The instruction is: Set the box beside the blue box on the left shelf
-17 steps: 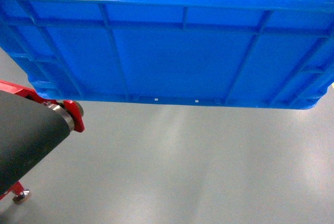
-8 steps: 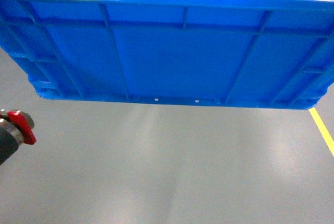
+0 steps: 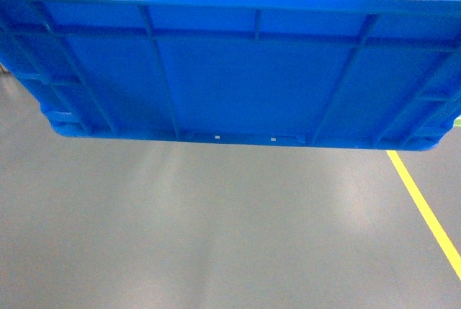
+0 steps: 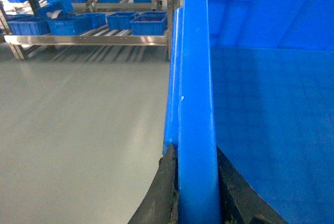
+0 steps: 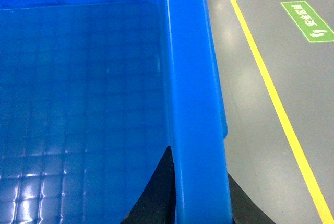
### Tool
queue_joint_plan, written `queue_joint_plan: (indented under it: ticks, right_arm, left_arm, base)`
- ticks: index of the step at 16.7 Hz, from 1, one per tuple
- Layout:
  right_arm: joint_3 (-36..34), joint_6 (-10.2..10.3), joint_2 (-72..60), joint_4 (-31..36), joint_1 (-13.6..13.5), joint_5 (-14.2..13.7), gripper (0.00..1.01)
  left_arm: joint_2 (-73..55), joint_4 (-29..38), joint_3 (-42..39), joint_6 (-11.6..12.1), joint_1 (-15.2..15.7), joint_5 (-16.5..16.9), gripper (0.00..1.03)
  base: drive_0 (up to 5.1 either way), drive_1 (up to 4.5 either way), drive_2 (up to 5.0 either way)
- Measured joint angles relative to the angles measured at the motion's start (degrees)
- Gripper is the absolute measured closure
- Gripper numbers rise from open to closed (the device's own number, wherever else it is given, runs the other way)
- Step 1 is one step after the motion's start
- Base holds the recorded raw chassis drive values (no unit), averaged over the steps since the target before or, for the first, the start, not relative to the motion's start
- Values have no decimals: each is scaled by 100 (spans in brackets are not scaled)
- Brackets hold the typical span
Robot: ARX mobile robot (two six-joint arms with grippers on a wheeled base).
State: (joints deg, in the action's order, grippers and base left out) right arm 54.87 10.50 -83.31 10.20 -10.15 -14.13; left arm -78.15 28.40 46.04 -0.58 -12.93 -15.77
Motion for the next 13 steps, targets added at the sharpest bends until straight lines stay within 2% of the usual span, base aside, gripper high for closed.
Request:
queue_joint_plan:
  ticks: [2,13]
  right_arm:
    - [0,0,0,-28,2,0,91]
    - [-17,-4,11,-2,2,0,91]
  left_arm:
    - [-2,-2,0,-2,-4,13,93]
    - [11,-7,-4,4,-24,-9,93]
  base:
    - [-159,-159,-159]
    - [11,433,-411]
